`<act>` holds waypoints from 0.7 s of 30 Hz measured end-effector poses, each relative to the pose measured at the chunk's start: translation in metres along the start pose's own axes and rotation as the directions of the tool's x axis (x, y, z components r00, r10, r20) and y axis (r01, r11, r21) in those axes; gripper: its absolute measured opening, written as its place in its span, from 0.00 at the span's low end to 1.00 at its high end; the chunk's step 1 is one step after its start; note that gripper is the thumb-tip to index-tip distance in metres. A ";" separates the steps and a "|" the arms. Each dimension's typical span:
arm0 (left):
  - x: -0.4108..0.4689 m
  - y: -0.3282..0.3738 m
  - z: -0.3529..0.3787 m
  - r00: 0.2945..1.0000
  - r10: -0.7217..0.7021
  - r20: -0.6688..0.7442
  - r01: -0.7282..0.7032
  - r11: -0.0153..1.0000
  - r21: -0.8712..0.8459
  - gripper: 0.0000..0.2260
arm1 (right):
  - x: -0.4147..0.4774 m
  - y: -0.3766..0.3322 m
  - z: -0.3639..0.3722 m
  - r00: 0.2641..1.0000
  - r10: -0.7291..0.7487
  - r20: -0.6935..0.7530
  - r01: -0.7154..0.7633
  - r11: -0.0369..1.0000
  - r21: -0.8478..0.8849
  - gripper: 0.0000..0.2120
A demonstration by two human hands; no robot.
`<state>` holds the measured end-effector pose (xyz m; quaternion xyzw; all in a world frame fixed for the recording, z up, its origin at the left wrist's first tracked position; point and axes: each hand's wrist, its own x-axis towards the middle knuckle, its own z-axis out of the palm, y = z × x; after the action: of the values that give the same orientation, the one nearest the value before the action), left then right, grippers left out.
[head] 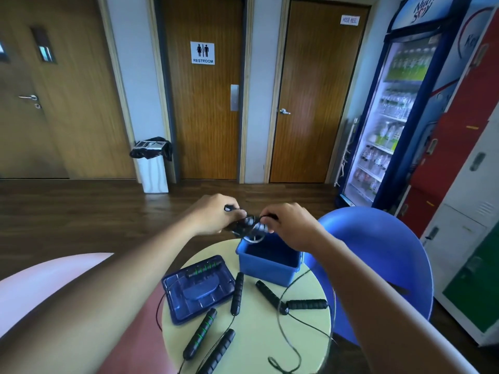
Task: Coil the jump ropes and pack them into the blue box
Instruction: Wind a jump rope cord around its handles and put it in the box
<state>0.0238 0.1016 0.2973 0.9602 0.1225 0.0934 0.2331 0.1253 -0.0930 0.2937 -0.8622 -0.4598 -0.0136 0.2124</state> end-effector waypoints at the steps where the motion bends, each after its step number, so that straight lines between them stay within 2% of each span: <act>1: 0.000 -0.002 0.001 0.999 0.023 0.034 -0.022 0.999 -0.025 0.14 | 0.001 0.000 -0.005 1.000 -0.021 0.003 0.021 1.000 0.017 0.07; 3: -0.003 -0.001 0.002 0.996 0.072 0.054 -0.065 0.991 -0.116 0.14 | 0.003 0.001 -0.010 0.999 -0.037 -0.023 0.039 0.994 0.098 0.07; 7: -0.011 0.002 0.001 0.989 0.136 -0.054 -0.146 0.927 -0.346 0.14 | 0.006 0.013 -0.012 0.994 0.015 -0.112 0.024 0.943 0.333 0.06; 8: -0.014 0.004 0.001 0.987 0.141 -0.078 -0.160 0.908 -0.388 0.14 | 0.006 0.017 -0.013 0.994 0.042 -0.104 0.004 0.912 0.410 0.06; 10: -0.021 0.010 0.001 0.985 0.142 -0.097 -0.172 0.842 -0.512 0.18 | 0.000 0.019 -0.016 0.996 0.076 -0.047 -0.032 0.791 0.611 0.12; 12: -0.028 0.017 0.001 0.988 0.138 -0.065 -0.146 0.717 -0.682 0.19 | -0.005 0.022 -0.017 0.998 0.050 0.038 -0.062 0.637 0.768 0.11; 13: -0.031 0.022 0.000 0.993 0.113 -0.041 -0.103 0.622 -0.776 0.19 | -0.007 0.023 -0.017 0.997 0.008 0.078 -0.068 0.570 0.818 0.09; 15: -0.034 0.031 -0.005 0.999 0.041 0.021 0.007 0.334 -0.943 0.15 | -0.010 0.023 -0.012 0.990 -0.059 0.127 -0.080 0.507 0.858 0.05; 16: -0.033 0.034 -0.007 0.999 -0.007 0.038 0.039 0.172 -0.984 0.12 | -0.009 0.023 -0.006 0.989 -0.055 0.138 -0.095 0.480 0.872 0.05; 17: -0.032 0.036 -0.010 0.996 -0.078 0.040 0.044 0.052 -0.998 0.10 | -0.010 0.021 -0.001 0.988 -0.023 0.151 -0.126 0.442 0.888 0.06; 18: -0.031 0.039 -0.013 0.986 -0.163 0.032 0.033 -0.001 -0.999 0.09 | -0.009 0.019 0.004 0.986 0.021 0.164 -0.159 0.398 0.903 0.08; 20: -0.028 0.045 -0.019 0.946 -0.322 0.030 0.038 0.019 -0.999 0.10 | -0.009 0.012 0.011 0.987 0.073 0.143 -0.160 0.357 0.920 0.11; 21: -0.026 0.048 -0.021 0.920 -0.390 0.043 0.060 0.031 -0.998 0.13 | -0.009 0.008 0.012 0.988 0.090 0.129 -0.153 0.374 0.915 0.12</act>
<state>0.0036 0.0621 0.3355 0.4905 0.2046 0.2290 0.8156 0.1240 -0.0992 0.2777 -0.6307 -0.3312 0.2838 0.6419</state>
